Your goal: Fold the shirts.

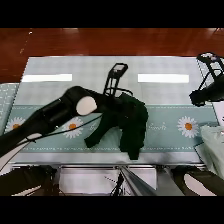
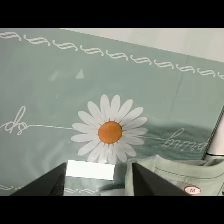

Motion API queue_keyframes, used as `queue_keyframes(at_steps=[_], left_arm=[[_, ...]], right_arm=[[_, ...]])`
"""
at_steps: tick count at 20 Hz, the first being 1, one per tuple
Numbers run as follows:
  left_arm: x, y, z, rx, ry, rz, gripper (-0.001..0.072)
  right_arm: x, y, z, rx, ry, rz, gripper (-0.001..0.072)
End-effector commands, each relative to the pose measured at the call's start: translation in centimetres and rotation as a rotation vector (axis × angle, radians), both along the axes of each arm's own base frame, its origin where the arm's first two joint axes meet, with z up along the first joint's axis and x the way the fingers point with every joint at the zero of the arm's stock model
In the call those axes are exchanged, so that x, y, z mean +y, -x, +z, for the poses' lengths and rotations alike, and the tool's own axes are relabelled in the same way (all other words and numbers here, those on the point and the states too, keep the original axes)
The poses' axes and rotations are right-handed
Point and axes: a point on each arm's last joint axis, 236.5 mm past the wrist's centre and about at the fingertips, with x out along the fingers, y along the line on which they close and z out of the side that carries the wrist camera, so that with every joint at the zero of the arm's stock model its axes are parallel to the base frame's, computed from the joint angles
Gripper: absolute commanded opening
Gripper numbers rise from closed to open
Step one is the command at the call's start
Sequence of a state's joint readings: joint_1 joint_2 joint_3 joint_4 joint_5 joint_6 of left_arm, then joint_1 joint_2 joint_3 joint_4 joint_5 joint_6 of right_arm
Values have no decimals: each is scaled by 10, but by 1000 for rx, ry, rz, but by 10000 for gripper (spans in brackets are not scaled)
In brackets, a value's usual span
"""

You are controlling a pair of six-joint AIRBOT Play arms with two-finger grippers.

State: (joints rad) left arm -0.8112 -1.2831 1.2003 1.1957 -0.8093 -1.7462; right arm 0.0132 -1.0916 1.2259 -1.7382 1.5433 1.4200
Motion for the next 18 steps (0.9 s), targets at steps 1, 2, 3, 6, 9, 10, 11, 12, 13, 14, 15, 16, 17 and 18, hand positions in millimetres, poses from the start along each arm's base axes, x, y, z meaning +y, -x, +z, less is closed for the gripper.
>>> queue_keyframes(at_steps=[1,2,3,6,9,10,11,12,13,14,15,16,17,18], left_arm=[[59,-15,18,24,-87,-12,533],[94,-25,28,13,-128,32,533],[128,-31,34,8,-179,78,533],[223,-20,31,58,-329,186,533],[244,12,-1,143,-288,185,551],[241,29,-19,202,-258,165,624],[239,45,-39,270,-240,143,627],[237,58,-58,324,-232,122,629],[233,69,-76,373,-217,116,667],[228,78,-90,411,-194,115,667],[223,85,-102,445,-167,127,667],[218,89,-112,461,-137,130,666],[212,91,-119,466,-107,134,666],[209,92,-125,473,-85,140,666]], right_arm=[[1,-2,0,-9,-1,2,472],[1,-2,0,-9,-1,2,473],[0,-2,0,-9,-1,2,481],[0,-7,1,-29,-1,6,482],[1,-12,2,-50,-1,13,524],[1,-13,2,-53,0,16,557],[1,-13,2,-54,-2,17,558],[2,-13,2,-56,-3,17,558],[2,-14,3,-60,-4,18,558],[2,-14,3,-60,-4,18,557],[2,-14,3,-60,-3,19,558],[2,-14,3,-60,-4,19,557],[2,-14,3,-60,-4,19,557],[2,-14,2,-57,-3,22,557]])
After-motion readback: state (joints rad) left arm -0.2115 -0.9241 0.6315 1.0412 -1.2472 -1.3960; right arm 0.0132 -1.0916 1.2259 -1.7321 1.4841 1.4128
